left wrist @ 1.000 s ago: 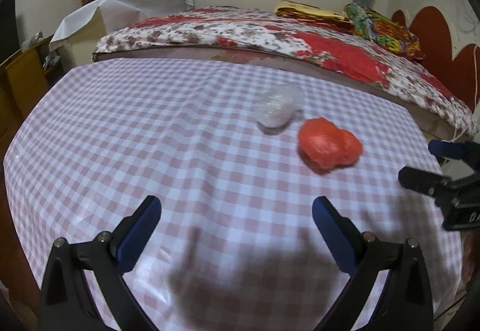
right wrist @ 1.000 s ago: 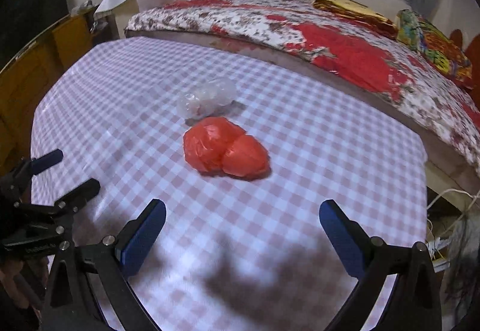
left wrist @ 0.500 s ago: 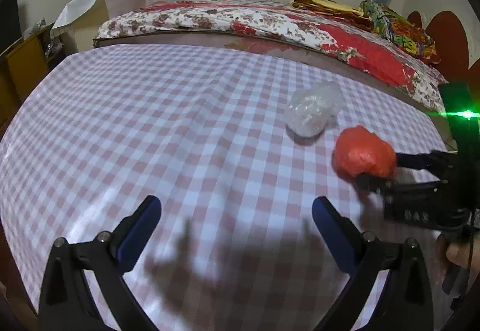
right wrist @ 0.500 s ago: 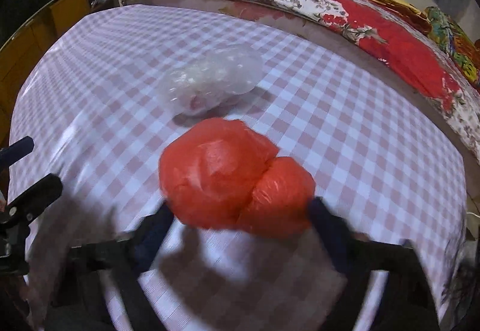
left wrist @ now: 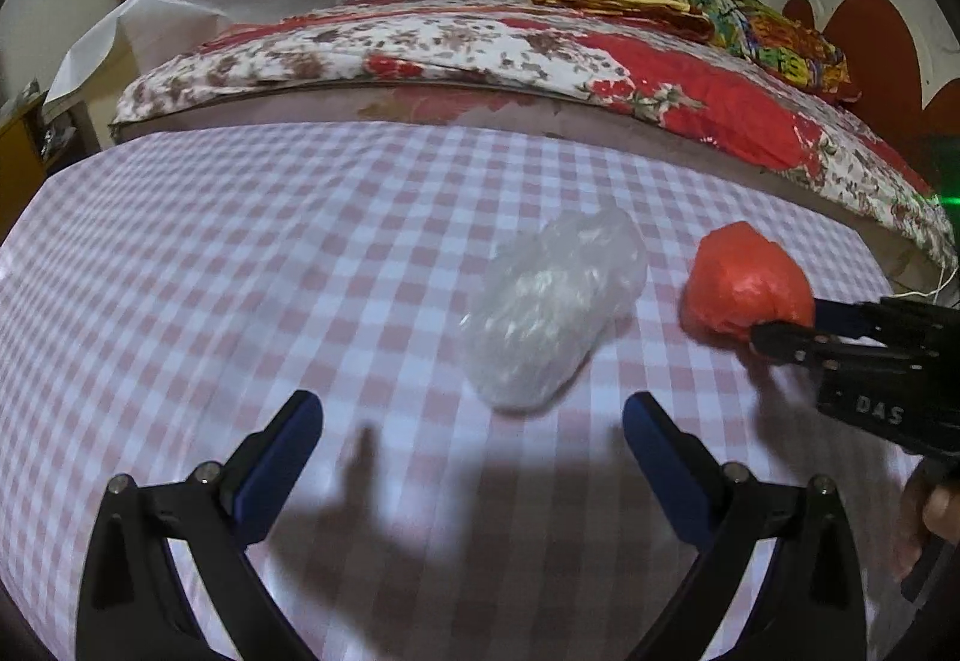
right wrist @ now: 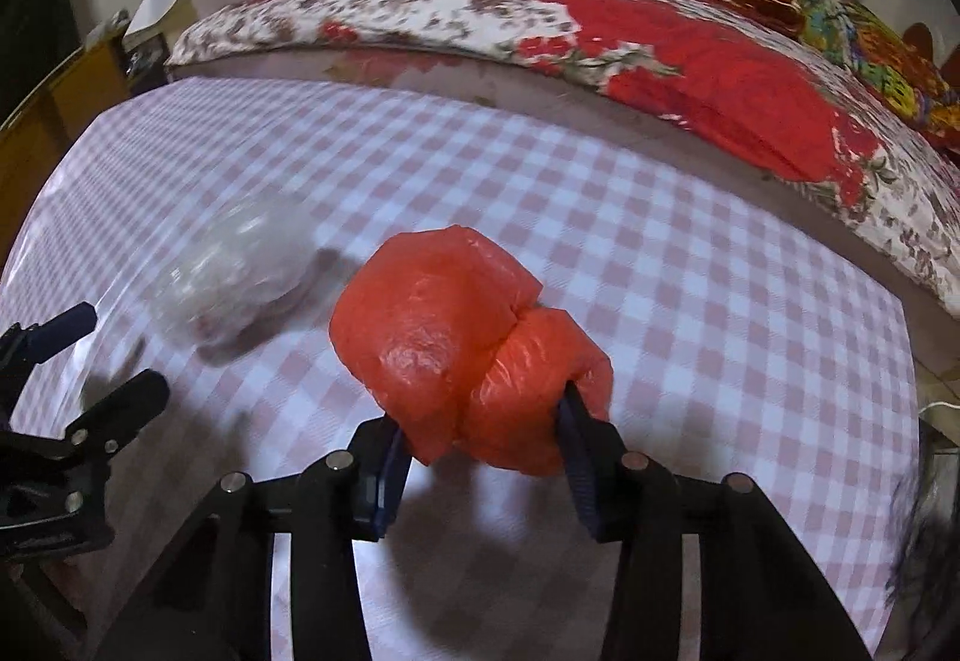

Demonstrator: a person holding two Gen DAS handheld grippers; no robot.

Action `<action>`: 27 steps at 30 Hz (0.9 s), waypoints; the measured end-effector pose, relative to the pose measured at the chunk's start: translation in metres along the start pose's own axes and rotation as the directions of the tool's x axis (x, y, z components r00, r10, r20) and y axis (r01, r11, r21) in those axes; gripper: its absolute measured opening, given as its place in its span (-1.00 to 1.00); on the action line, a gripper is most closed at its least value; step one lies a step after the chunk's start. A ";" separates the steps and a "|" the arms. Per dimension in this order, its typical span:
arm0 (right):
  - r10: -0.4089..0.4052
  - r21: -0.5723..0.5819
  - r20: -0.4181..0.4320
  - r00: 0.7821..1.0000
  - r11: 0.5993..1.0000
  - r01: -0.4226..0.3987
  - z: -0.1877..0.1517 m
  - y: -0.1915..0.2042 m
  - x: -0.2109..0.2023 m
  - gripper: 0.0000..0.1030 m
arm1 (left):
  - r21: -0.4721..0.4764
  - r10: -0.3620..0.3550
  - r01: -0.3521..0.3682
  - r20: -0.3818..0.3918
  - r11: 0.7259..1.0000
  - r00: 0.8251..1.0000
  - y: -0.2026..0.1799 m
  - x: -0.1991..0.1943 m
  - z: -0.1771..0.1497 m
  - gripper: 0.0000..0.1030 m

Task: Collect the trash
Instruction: 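Grasp the red plastic bag with the right tool while the left tool grasps the clear bag, then carry the red and clear plastic bags with both tools over the bin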

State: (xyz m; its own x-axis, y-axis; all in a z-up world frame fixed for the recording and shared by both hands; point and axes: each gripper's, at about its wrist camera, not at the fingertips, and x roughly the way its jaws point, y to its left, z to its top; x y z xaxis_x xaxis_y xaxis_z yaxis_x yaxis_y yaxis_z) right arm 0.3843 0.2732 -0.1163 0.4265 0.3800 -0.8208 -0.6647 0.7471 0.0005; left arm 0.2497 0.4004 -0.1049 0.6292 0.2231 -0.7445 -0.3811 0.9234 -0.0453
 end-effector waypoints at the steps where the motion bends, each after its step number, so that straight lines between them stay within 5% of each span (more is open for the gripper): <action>1: 0.000 0.001 0.000 1.000 1.000 0.000 0.001 -0.001 0.001 -0.08 | 0.004 -0.004 0.004 -0.004 1.000 1.000 -0.002 0.004 0.002 0.95; 10: 0.000 -0.005 -0.002 1.000 1.000 0.000 0.002 -0.006 0.005 -0.08 | 0.007 -0.030 0.031 -0.020 1.000 0.999 -0.014 0.030 0.020 0.69; 11: 0.002 -0.006 -0.001 1.000 1.000 -0.002 0.002 -0.007 0.005 -0.08 | 0.006 -0.037 0.037 -0.022 0.999 0.999 -0.015 0.032 0.021 0.60; 13: 0.010 -0.005 0.002 1.000 1.000 -0.010 0.002 -0.008 0.003 -0.10 | 0.010 -0.060 0.061 -0.037 0.998 0.998 -0.017 0.036 0.023 -0.03; 27: 0.030 0.017 0.051 0.998 0.999 -0.031 -0.023 -0.016 -0.050 -0.20 | 0.029 -0.076 0.076 0.001 0.997 0.997 -0.033 -0.011 0.003 -0.06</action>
State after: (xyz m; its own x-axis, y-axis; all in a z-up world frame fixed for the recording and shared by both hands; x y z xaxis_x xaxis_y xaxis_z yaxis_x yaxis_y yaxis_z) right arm 0.3595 0.2294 -0.0882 0.4373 0.4294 -0.7902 -0.6671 0.7441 0.0351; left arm 0.2573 0.3688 -0.0928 0.6571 0.1524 -0.7382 -0.3119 0.9465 -0.0822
